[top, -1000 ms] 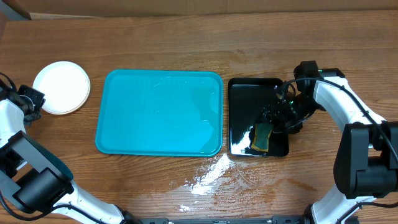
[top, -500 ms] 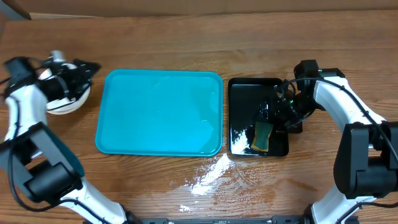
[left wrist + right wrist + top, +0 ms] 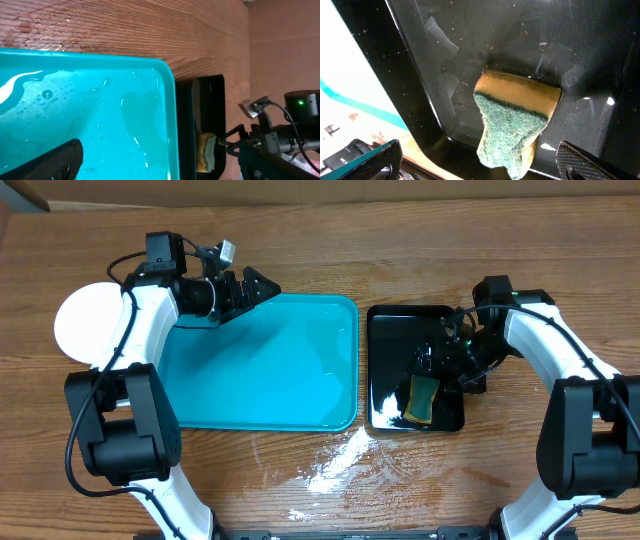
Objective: Clean dirty plates on tray and stack at the side
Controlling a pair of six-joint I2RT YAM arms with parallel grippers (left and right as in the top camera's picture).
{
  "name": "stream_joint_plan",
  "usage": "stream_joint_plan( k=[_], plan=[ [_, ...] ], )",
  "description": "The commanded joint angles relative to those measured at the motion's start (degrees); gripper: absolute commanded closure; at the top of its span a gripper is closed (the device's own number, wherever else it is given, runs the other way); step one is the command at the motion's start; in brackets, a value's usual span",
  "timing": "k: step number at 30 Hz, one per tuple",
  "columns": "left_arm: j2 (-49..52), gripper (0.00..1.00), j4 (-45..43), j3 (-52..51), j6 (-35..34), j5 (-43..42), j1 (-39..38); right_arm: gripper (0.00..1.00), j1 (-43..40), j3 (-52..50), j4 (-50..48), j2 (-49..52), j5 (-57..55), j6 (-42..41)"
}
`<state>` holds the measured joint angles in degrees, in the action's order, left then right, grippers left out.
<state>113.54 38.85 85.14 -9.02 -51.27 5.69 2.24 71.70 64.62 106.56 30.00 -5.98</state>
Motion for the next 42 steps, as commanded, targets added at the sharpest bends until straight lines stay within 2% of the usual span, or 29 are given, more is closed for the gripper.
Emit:
stream_joint_plan(
  k=[1,12,15,22,29,33,35,38,42],
  plan=[
    [0.1,0.0,0.1,0.9,-0.4,0.9,-0.2,0.0,-0.1,1.3,-0.1,-1.2,0.1,0.2],
    [0.1,0.0,0.1,0.9,-0.4,0.9,-0.2,0.0,0.4,1.3,-0.1,-1.5,0.0,0.2],
    [0.1,0.0,0.1,0.9,-0.4,0.9,-0.2,0.0,1.4,1.3,-0.6,-5.7,0.0,0.2],
    [0.1,0.0,0.1,0.9,-0.4,0.9,-0.2,0.0,4.1,1.3,-7.8,-30.4,0.0,0.2],
    [0.1,0.0,0.1,0.9,-0.4,0.9,-0.2,0.0,4.1,1.3,-8.9,-56.8,-0.1,0.3],
    [0.1,0.0,0.1,0.9,-0.4,0.9,-0.2,0.0,4.1,1.2,-10.0,-66.6,-14.8,0.7],
    [0.1,0.0,0.1,0.9,-0.4,0.9,-0.2,0.0,4.1,-0.3,-11.6,-68.7,-17.8,0.7],
    [0.1,0.0,0.1,0.9,-0.4,0.9,-0.2,0.0,3.8,-5.7,-19.6,-74.5,-18.5,0.7],
    [0.1,0.0,0.1,0.9,-0.4,0.9,-0.2,0.0,2.5,-18.6,-35.1,-84.7,-19.8,1.6]
  ],
)
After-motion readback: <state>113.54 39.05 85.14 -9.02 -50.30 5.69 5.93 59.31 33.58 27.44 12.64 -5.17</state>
